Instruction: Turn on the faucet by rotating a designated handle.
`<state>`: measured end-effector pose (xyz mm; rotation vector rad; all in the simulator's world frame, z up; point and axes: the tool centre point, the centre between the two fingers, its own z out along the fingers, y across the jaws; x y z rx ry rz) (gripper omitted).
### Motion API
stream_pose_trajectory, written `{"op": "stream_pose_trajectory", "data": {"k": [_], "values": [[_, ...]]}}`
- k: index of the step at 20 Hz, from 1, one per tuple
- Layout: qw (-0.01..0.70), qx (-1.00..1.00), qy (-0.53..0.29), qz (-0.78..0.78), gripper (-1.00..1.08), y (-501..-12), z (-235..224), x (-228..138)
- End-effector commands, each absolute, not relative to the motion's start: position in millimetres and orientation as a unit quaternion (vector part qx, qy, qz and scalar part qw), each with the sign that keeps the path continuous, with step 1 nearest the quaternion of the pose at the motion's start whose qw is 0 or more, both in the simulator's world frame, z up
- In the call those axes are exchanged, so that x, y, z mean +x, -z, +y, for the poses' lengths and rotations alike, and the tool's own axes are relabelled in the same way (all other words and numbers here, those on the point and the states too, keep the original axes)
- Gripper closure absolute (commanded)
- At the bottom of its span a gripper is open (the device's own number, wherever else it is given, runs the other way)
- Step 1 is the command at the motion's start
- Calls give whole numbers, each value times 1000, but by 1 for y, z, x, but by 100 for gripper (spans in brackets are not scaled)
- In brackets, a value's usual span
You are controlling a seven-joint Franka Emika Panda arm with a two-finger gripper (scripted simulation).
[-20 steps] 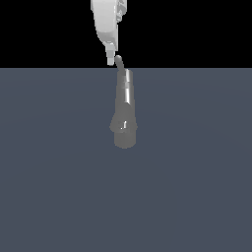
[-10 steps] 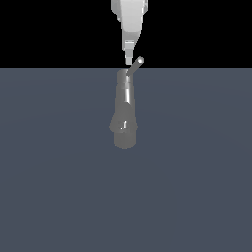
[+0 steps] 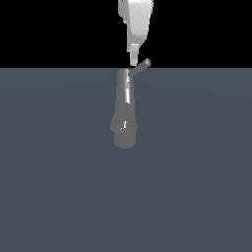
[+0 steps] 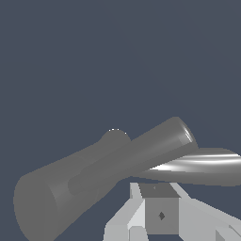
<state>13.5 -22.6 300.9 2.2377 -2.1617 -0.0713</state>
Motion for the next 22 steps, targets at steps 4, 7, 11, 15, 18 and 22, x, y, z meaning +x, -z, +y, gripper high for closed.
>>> {"op": "stream_pose_trajectory", "data": {"k": [4,7,11,15,18,22], "values": [[18,712,23,-702,108,-291,-48,23],[18,710,23,-703,108,-288,-56,28],[19,709,23,-705,108,-284,-68,35],[19,707,23,-706,108,-281,-79,41],[20,706,23,-708,108,-278,-87,46],[20,704,23,-709,108,-275,-98,52]]}}
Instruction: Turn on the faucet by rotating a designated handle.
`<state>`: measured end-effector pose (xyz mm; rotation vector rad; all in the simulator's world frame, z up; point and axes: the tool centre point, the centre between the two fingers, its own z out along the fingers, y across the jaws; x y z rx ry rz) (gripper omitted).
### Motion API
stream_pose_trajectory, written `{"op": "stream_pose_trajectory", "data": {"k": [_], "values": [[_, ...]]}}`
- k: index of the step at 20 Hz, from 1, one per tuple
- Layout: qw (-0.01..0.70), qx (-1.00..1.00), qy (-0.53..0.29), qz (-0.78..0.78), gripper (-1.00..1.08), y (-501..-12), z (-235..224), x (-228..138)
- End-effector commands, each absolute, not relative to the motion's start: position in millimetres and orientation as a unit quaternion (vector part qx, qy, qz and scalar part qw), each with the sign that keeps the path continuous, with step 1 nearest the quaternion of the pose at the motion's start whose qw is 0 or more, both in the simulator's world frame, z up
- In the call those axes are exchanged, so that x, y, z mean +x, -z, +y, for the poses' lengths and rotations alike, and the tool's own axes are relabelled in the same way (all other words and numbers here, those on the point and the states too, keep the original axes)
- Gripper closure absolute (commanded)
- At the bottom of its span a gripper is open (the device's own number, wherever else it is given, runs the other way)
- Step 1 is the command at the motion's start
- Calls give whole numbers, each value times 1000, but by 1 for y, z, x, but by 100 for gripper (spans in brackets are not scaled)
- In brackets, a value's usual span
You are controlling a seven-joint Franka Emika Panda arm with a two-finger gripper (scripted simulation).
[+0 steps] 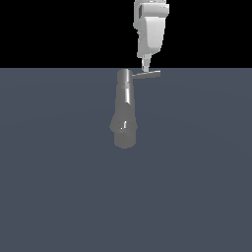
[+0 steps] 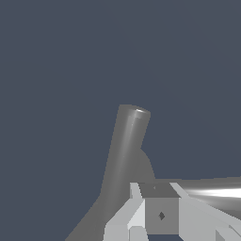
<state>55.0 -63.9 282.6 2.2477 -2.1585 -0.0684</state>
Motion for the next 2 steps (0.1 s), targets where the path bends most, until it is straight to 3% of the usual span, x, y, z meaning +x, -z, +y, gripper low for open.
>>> {"op": "stream_pose_trajectory", "data": {"k": [1,2], "values": [[20,704,23,-710,108,-274,-101,53],[20,704,23,-710,108,-274,-101,53]]}}
